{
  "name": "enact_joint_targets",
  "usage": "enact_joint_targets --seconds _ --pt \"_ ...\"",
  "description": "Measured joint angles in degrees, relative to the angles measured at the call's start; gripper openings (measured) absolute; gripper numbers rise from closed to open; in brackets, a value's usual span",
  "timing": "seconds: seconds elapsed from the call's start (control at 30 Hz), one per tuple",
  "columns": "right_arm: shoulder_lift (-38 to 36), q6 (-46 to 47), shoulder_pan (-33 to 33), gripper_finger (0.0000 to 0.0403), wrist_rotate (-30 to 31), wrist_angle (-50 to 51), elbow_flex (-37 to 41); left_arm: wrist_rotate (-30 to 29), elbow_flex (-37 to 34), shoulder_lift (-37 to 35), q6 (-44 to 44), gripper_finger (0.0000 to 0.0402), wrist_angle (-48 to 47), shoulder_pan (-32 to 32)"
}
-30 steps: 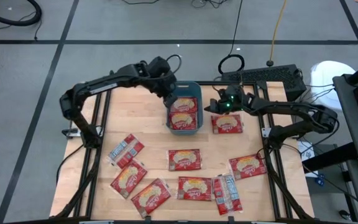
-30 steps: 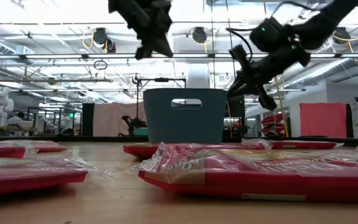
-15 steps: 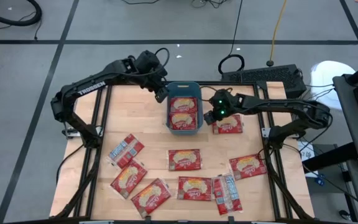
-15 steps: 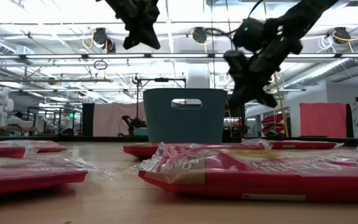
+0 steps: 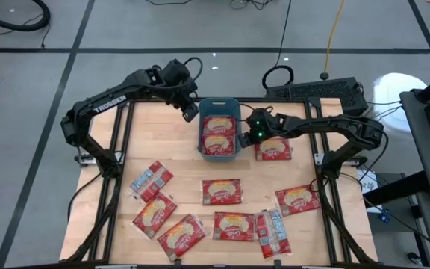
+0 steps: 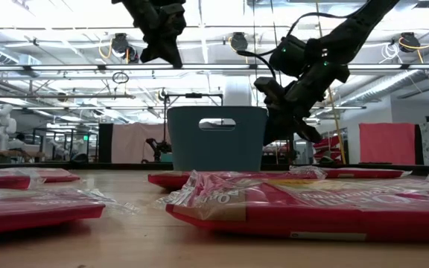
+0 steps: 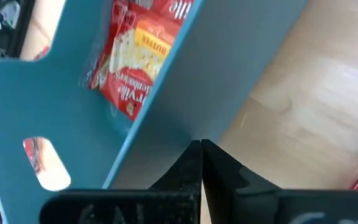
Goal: Sort popcorn bags into baskets
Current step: Adjust the blue bin, then put the red popcorn bag into the blue bin
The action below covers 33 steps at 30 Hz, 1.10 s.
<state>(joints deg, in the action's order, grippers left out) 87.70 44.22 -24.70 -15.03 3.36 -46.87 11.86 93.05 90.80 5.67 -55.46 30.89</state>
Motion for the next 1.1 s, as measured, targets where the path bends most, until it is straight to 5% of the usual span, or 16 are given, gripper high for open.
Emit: enact_joint_targets --seconds 0.53,0.77,1.1 --pt "-3.58 -3.64 -3.64 0.0000 -3.24 2.42 0.00 -3.32 -0.04 -0.15 8.37 0.0005 -0.55 -5.36" --pt "-16.99 -8.33 -6.10 0.0000 -3.12 23.64 0.00 -8.96 -0.06 -0.15 12.56 0.0018 2.89 -9.96" --pt "-33.63 -12.24 -5.56 0.0004 -1.31 49.30 0.02 -9.54 -0.06 0.13 14.21 0.0010 12.57 -13.14"
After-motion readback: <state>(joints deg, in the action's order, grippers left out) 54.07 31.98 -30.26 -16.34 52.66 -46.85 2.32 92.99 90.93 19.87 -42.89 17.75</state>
